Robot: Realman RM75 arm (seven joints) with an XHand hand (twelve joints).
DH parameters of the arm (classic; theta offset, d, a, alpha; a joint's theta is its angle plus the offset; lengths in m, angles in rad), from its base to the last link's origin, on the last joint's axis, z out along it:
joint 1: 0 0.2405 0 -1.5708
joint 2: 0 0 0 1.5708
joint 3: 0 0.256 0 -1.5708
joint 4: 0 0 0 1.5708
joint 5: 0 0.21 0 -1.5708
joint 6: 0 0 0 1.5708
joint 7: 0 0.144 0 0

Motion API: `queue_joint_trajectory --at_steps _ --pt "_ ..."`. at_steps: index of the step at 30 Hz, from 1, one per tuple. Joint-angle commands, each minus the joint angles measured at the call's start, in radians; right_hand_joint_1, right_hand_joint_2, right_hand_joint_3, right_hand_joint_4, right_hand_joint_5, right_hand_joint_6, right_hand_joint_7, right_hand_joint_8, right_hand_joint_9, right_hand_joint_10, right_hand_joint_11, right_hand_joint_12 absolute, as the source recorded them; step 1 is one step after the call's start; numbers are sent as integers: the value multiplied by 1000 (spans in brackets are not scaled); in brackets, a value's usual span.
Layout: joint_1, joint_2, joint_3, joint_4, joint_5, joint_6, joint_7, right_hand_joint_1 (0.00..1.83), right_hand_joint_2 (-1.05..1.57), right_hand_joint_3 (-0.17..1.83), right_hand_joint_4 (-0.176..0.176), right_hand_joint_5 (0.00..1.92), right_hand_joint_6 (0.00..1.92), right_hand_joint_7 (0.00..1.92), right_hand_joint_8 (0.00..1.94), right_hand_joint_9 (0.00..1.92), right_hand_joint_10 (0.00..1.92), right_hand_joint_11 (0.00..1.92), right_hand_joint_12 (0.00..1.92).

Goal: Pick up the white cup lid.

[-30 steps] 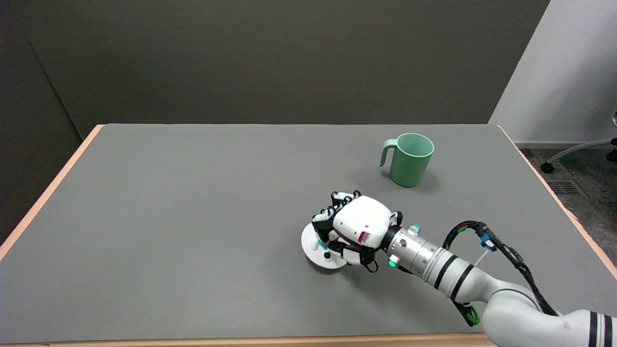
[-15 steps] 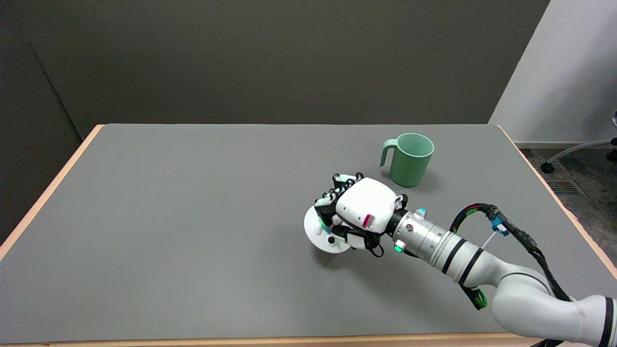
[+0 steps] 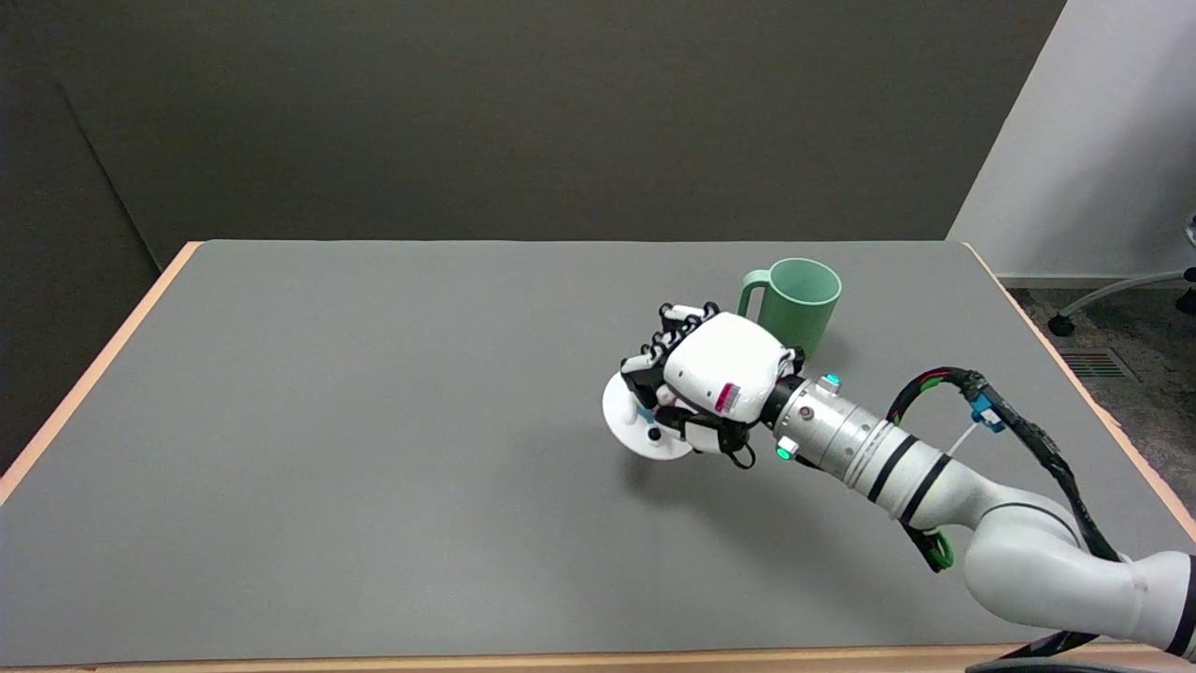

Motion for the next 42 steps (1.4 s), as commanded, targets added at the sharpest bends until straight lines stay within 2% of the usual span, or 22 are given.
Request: queue_joint_trajectory --at_steps 1,23,26,27,28,31,33,38,39,42 --pt "6 11 83 15 -2 -18 -56 916 1137 187 176 756 1324 960 419 875 568 445 1219" --pt "34 26 94 19 10 -45 -53 926 1124 191 176 775 1295 984 401 914 535 501 1193" --pt "33 26 90 17 37 -44 -51 925 1132 176 176 775 1291 940 334 945 419 551 1161" --pt "33 26 90 19 50 -42 -51 963 910 626 176 775 395 914 268 959 339 558 1200" --pt "32 26 90 19 78 -41 -55 957 860 732 176 749 231 882 249 964 315 573 1207" --pt "28 29 90 23 117 -34 -57 904 760 949 176 689 199 800 185 948 345 636 1138" --pt "24 29 90 31 121 -33 -57 897 752 968 176 665 192 769 179 950 349 656 1120" --pt "20 29 73 49 123 -24 -57 896 753 969 176 670 197 760 180 950 347 667 1129" --pt "18 29 70 49 128 -21 -57 911 798 873 176 684 208 754 211 963 311 653 1159" --pt "15 29 57 50 153 -14 -57 917 811 848 176 694 212 764 219 967 305 650 1166"
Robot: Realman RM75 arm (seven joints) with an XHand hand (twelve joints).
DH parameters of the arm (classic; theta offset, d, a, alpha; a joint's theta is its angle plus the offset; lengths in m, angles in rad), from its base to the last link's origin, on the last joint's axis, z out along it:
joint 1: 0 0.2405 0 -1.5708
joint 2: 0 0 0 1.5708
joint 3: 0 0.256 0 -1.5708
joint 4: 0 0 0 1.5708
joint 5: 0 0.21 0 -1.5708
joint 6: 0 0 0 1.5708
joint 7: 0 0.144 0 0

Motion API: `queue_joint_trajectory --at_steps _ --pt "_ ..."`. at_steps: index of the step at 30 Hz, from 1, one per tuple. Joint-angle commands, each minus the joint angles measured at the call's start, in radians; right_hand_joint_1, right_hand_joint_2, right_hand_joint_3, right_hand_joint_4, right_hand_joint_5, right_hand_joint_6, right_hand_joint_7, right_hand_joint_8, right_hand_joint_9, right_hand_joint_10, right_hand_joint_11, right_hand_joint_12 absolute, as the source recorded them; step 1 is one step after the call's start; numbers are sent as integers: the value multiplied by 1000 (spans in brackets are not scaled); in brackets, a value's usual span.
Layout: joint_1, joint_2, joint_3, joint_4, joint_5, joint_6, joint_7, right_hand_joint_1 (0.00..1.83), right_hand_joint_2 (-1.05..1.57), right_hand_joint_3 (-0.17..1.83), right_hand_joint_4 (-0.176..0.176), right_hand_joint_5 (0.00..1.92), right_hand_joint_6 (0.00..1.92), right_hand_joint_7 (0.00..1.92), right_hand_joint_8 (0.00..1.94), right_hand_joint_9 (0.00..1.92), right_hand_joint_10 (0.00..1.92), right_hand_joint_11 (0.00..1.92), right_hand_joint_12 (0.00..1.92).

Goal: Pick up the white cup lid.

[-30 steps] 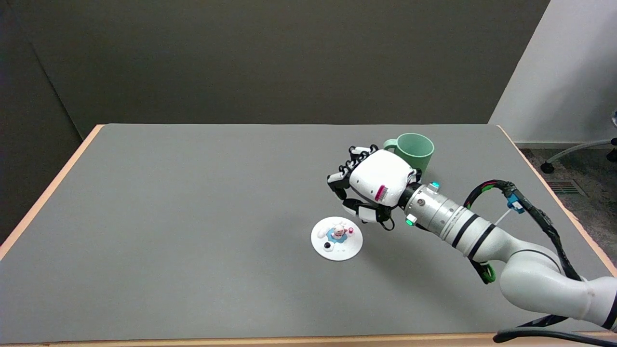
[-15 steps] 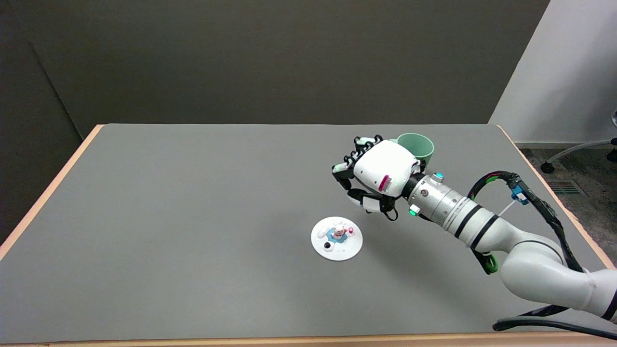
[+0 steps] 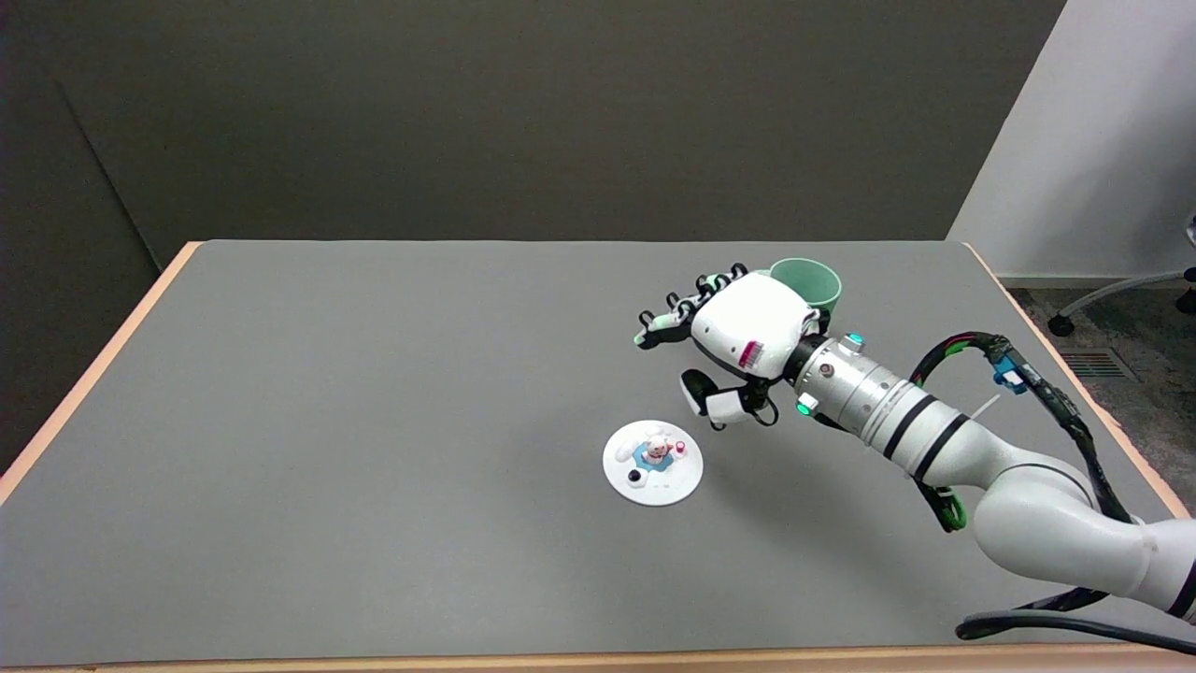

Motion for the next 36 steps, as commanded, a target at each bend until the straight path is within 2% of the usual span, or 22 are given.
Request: queue_joint_trajectory --at_steps 1,3,5,11,13,36 --pt "-12 4 -36 23 85 26 -1 919 813 845 176 695 212 771 221 968 306 650 1166" --pt "-12 4 -45 27 85 26 1 921 818 838 176 700 214 785 224 970 307 650 1166" --pt "-13 4 -56 33 85 26 4 907 764 952 176 709 208 810 192 958 344 663 1133" --pt "-13 3 -84 39 98 33 5 903 765 946 176 718 210 818 193 962 346 650 1162" --pt "-12 3 -97 40 125 36 3 917 822 821 176 719 218 799 227 976 311 636 1199" --pt "-12 4 -179 56 131 52 6 911 824 810 176 720 218 811 228 975 311 625 1218"
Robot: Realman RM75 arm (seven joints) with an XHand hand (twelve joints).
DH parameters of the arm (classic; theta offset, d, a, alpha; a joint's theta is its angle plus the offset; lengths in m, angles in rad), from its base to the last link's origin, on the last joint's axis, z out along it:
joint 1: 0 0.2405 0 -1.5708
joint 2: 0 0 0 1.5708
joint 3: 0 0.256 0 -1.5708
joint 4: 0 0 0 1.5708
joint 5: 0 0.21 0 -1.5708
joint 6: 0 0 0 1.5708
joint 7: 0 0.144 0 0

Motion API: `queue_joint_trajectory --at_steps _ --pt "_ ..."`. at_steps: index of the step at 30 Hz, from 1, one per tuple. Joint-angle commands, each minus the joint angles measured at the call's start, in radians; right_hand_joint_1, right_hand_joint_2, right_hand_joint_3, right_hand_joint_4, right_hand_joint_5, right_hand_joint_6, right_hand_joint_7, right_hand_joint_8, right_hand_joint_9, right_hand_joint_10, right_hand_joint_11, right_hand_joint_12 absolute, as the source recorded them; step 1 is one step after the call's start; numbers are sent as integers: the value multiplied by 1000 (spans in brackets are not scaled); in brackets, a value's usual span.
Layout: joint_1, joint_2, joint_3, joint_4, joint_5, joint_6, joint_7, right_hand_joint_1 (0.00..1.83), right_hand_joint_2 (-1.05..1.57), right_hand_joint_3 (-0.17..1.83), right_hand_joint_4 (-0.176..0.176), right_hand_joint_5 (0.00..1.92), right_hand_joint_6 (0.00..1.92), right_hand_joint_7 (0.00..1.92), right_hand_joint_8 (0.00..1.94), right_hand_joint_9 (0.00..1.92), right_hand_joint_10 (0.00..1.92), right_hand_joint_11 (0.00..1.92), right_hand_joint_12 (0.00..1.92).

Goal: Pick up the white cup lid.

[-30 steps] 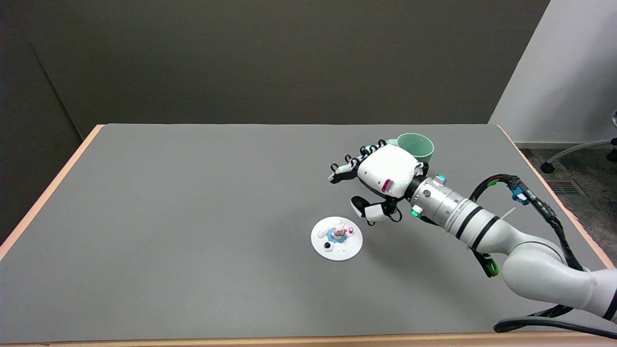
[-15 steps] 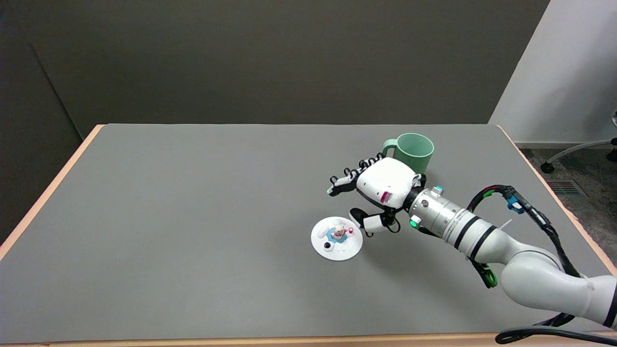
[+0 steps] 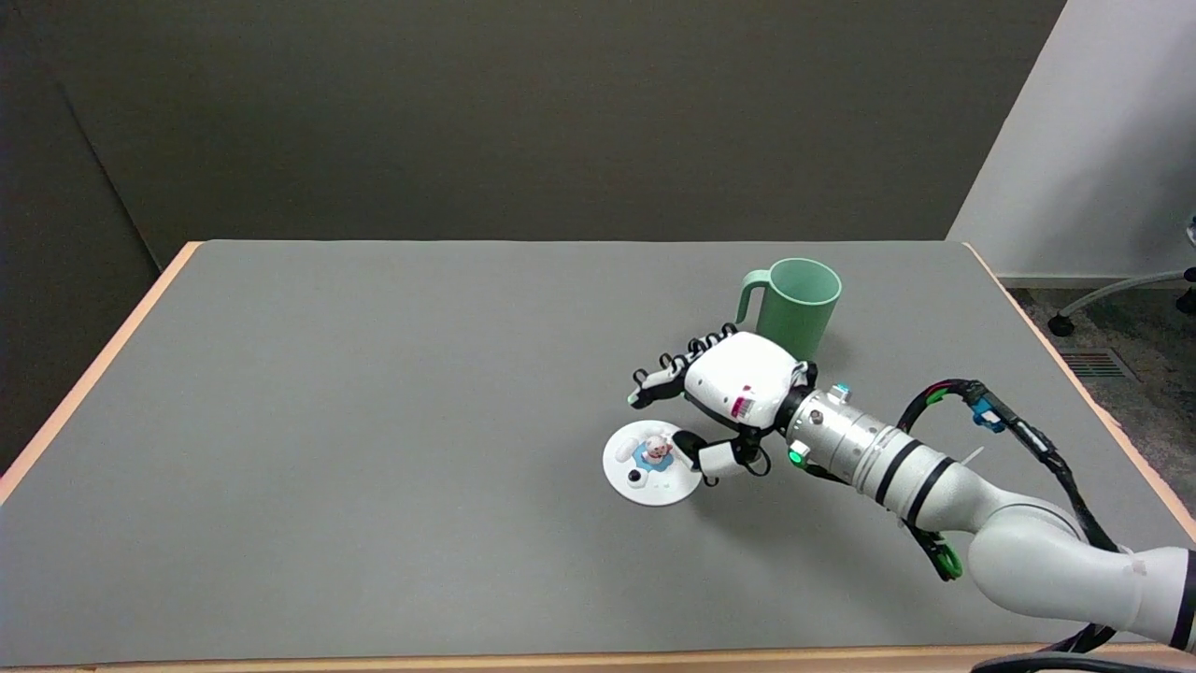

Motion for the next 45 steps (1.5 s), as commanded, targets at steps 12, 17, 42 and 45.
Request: queue_joint_trajectory --at_steps 12,17,42,45 --pt "0 -8 -70 42 13 24 3 896 767 931 176 725 208 851 200 961 345 625 1192" --pt "0 -15 -78 43 13 33 3 896 768 927 176 730 211 856 201 960 344 619 1198" --pt "6 -62 -91 92 0 57 -6 916 1140 176 176 759 1314 953 431 882 655 457 1351" --pt "7 -64 -92 100 -6 57 -6 915 1142 175 176 756 1319 954 453 870 705 430 1405"
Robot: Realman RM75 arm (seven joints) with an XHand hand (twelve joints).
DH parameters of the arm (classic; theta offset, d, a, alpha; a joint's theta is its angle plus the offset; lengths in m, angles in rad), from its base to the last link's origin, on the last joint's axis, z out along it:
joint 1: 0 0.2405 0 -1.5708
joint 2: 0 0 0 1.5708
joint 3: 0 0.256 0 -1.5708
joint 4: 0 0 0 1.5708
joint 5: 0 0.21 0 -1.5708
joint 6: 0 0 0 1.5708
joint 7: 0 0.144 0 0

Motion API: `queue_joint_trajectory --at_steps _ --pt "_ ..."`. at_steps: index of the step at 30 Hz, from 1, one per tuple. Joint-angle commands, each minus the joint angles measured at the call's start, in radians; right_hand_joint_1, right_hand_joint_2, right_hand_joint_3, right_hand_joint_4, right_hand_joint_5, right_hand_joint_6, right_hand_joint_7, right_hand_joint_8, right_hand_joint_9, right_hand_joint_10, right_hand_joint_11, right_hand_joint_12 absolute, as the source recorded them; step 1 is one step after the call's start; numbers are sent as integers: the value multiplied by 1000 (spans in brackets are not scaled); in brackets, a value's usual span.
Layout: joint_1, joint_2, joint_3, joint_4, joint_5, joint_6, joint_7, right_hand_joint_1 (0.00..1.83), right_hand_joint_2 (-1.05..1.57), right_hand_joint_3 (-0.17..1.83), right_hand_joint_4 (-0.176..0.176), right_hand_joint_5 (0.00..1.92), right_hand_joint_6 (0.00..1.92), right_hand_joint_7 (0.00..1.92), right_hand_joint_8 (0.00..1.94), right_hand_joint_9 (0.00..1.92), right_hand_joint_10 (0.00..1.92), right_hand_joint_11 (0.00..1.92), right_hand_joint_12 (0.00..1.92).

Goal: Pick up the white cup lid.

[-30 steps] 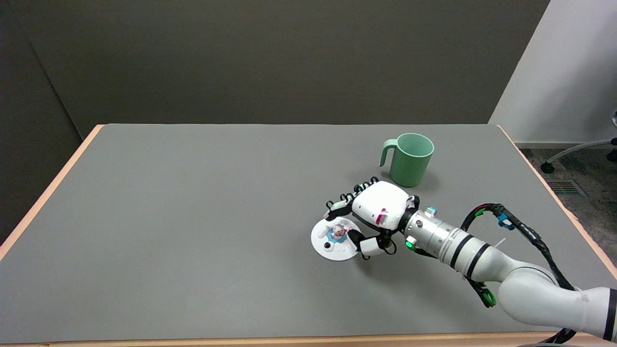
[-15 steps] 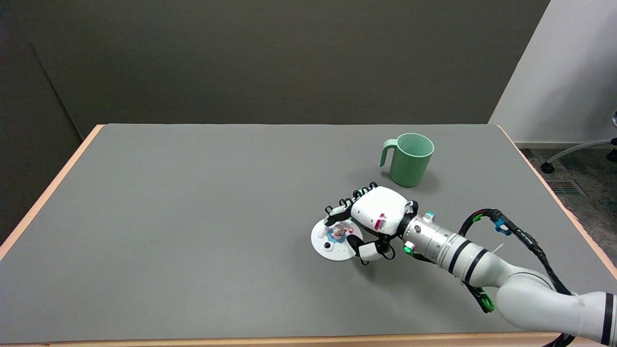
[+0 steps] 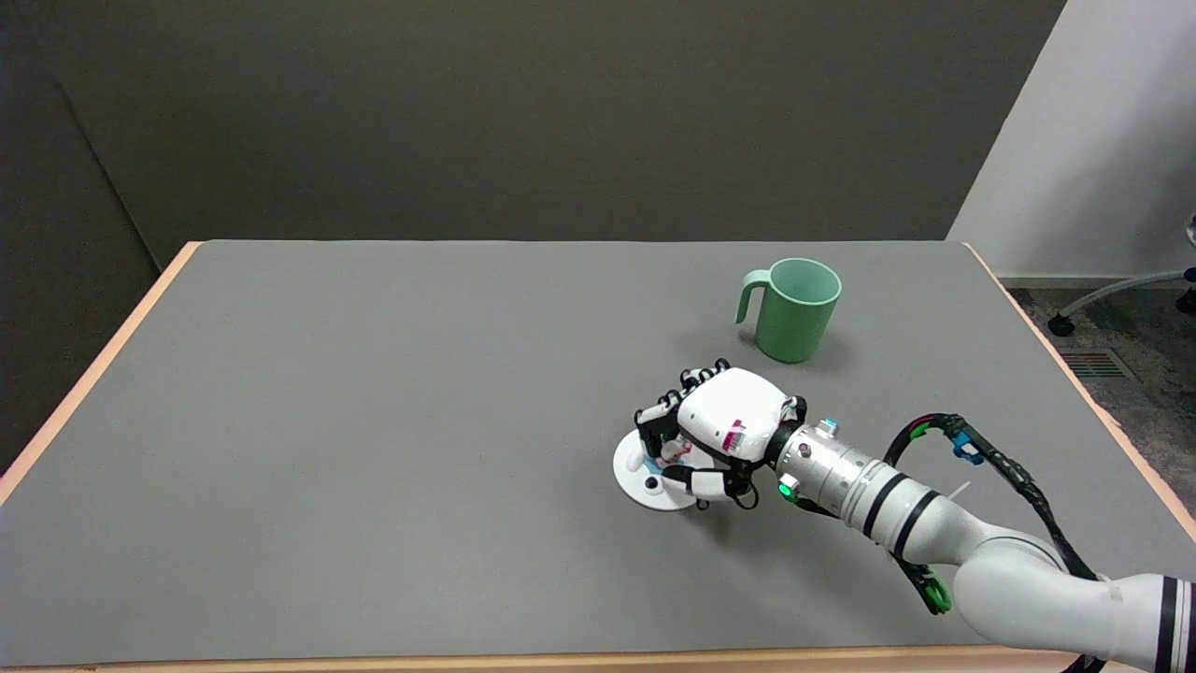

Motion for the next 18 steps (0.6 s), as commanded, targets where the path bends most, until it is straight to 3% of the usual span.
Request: queue_joint_trajectory --at_steps 1,2,3,4,18 --pt "6 -24 -7 41 -17 9 -7 917 1141 175 176 759 1314 957 450 873 701 430 1409" --pt "6 -24 -7 41 -17 9 -7 920 1137 177 176 764 1308 961 448 876 698 434 1407" --pt "8 -24 -7 41 -17 8 -7 1097 1117 147 54 770 1319 981 772 884 697 421 1460" --pt "8 -24 -7 41 -18 8 -7 1199 1102 136 -18 773 1325 996 955 887 696 411 1490" --pt "15 -22 6 4 -59 -17 -9 1218 1085 119 -43 800 1282 1067 852 967 641 424 1510"
